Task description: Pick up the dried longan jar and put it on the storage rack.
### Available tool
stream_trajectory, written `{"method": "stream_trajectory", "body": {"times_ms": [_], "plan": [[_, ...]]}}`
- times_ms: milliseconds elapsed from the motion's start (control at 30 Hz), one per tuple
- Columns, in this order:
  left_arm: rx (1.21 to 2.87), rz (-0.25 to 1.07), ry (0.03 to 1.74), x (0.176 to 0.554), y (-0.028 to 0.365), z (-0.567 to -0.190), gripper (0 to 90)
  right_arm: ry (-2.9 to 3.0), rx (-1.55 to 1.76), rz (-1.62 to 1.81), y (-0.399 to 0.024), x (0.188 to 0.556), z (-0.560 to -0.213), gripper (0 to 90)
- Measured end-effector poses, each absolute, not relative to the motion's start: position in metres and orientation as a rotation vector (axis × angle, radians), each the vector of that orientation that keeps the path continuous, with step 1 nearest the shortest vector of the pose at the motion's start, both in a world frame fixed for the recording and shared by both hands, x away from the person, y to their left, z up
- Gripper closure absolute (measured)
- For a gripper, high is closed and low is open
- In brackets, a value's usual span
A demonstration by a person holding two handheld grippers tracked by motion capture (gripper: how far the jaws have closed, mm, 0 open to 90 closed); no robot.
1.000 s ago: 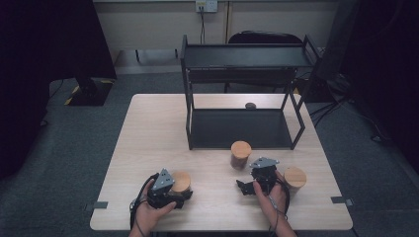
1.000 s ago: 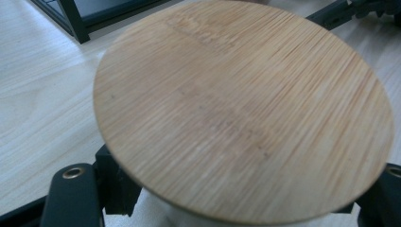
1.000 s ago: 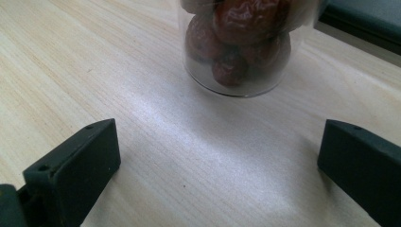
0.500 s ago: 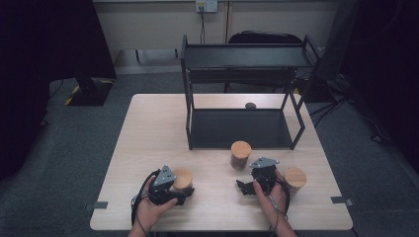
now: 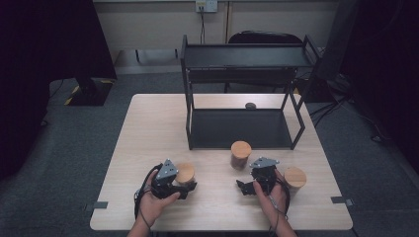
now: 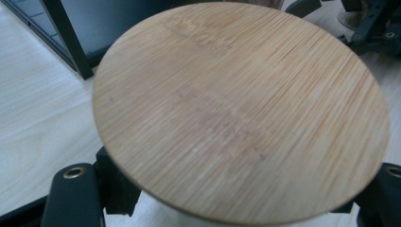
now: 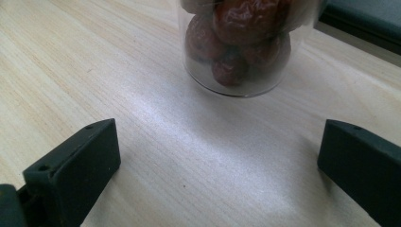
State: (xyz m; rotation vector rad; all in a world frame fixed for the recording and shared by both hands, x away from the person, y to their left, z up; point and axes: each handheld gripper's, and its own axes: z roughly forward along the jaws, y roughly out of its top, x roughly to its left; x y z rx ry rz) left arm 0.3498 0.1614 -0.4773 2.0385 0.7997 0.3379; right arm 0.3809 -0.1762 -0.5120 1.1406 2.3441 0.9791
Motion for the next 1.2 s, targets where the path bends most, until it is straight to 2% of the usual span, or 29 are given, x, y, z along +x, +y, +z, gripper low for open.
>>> {"method": "stream_trajectory", "body": {"times_ms": [1200], "plan": [[2.054, 0.333, 0.775, 0.389, 0.119, -0.465, 25.8, 2.344, 1.14, 0.979, -0.176, 0.381, -0.512, 0.0]]}}
